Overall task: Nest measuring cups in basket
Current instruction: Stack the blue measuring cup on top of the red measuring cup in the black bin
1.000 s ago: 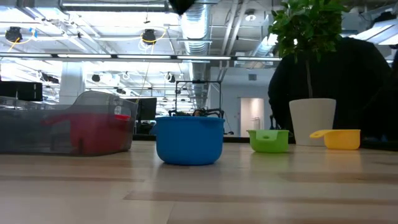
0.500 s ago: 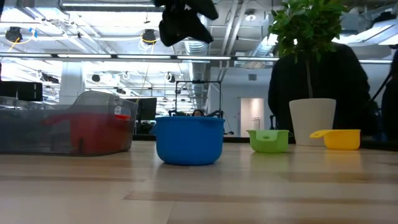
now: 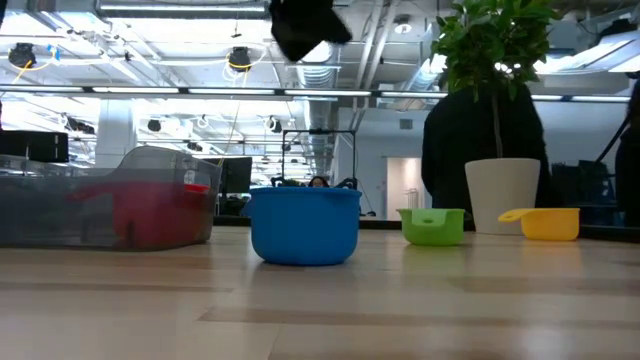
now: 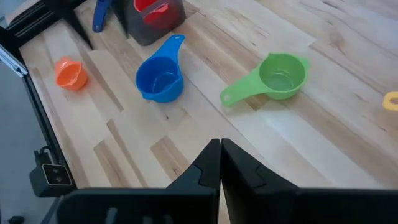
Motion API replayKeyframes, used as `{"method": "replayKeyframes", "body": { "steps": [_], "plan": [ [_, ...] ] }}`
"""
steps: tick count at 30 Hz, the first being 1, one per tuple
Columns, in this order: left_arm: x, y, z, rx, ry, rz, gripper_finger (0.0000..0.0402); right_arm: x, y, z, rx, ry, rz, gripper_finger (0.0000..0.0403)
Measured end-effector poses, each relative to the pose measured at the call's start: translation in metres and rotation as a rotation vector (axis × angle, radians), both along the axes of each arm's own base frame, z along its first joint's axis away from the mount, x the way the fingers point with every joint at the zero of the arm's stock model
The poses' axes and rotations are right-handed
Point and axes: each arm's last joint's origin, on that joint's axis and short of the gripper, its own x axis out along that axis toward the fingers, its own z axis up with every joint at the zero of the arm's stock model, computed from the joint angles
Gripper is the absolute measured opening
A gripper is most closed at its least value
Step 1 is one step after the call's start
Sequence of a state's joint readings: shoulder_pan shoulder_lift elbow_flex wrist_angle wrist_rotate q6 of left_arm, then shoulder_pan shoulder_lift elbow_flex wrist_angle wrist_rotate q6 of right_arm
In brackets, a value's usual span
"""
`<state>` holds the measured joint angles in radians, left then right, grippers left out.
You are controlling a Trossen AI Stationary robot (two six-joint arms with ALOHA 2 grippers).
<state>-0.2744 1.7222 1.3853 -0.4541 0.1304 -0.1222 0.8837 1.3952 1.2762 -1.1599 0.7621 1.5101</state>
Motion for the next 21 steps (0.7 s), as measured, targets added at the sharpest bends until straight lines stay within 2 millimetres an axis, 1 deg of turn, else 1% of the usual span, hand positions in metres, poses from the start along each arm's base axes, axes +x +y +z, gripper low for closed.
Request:
{"method": "replayKeyframes", "body": {
  "steps": [4, 8, 10, 13, 15, 17, 19, 21],
  "plan": [
    [-0.005, -0.012, -0.001, 0.075, -0.016, -0.071, 0.0177, -0.001, -0.001, 0.000, -0.009, 0.009, 0.000, 0.0024],
    [-0.005, -0.018, -0.009, 0.138, 0.001, -0.099, 0.0177, -0.001, -0.001, 0.000, -0.014, 0.013, -0.001, 0.0020],
    [-0.001, -0.021, -0.014, 0.174, -0.012, -0.104, 0.0177, -0.001, -0.002, 0.000, -0.015, 0.014, 0.000, 0.0021],
    [-0.001, -0.022, -0.024, 0.224, 0.025, -0.089, 0.0177, -0.001, -0.001, 0.000, -0.013, 0.012, -0.001, 0.0029],
    [0.002, -0.022, -0.025, 0.225, 0.011, -0.083, 0.0177, -0.001, -0.001, 0.000, -0.013, 0.012, 0.000, 0.0035],
    [-0.001, -0.021, -0.027, 0.239, 0.046, -0.086, 0.0177, -0.001, -0.001, 0.000, -0.013, 0.013, -0.001, 0.0039],
    [0.002, -0.022, -0.034, 0.255, 0.060, -0.093, 0.0177, -0.001, -0.001, 0.000, -0.013, 0.013, 0.000, 0.0040],
    [-0.001, -0.021, -0.042, 0.294, 0.113, -0.086, 0.0177, -0.001, -0.001, 0.000, -0.013, 0.013, -0.001, 0.0039]
  ]
}}
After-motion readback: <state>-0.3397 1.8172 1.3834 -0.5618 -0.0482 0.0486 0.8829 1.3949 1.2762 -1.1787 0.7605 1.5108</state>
